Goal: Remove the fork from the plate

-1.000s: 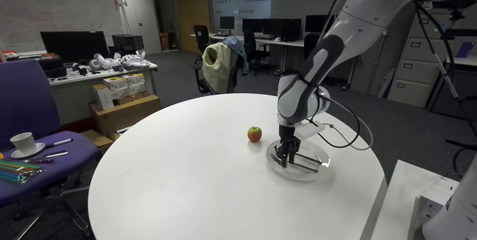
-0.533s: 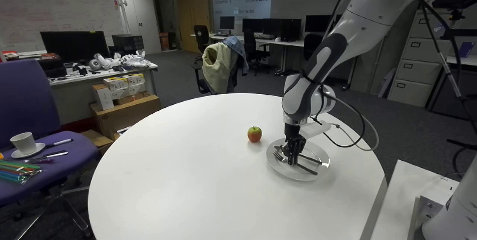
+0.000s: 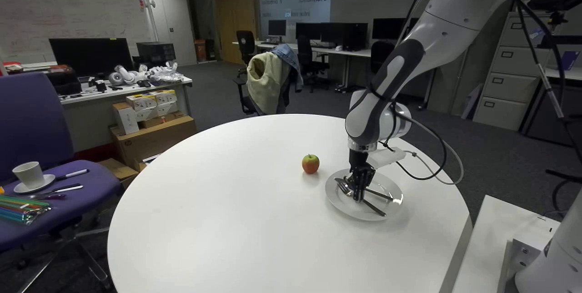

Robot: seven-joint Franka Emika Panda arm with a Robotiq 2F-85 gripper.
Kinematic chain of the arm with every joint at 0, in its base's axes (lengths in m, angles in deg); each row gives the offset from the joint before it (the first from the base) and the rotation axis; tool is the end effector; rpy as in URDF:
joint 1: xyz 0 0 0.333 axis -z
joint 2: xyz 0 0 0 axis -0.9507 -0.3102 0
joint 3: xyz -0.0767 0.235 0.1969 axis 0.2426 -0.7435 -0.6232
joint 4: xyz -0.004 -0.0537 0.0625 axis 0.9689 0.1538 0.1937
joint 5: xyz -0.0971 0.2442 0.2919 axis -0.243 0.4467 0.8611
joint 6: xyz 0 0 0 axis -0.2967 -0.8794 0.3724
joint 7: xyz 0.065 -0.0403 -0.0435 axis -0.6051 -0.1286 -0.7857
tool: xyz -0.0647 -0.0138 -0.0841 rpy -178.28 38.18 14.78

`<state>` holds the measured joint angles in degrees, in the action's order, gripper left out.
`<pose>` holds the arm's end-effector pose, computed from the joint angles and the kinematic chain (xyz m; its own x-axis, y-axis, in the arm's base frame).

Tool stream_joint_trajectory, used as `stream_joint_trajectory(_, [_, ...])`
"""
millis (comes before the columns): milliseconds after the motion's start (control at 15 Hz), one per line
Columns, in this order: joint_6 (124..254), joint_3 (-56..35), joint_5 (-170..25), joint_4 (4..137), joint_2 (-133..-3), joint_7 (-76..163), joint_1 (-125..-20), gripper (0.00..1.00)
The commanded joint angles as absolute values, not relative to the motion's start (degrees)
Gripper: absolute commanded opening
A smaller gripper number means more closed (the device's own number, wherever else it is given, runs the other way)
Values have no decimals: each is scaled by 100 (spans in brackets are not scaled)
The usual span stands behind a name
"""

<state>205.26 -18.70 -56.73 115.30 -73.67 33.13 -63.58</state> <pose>0.4778 -0.0363 0.1454 0.9768 -0.1589 -0.1435 -0.1768 -0.9767 -0.1215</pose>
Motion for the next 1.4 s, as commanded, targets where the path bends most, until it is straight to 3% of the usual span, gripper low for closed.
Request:
stream_joint_trajectory(0, [20413,-1821,-5794,11698,-6958,3281,-6514,3])
stream_joint_trajectory(533, [19898,-1812,-6783,10955,-6984,3781,-7372,3])
stream_joint_trajectory(933, [19404,-2375,-5944,10019,-7443,3708,-7550,3])
stream_joint_trajectory(1333, [19551,-2301,-6123,9130,-8376,4451,-8054,3])
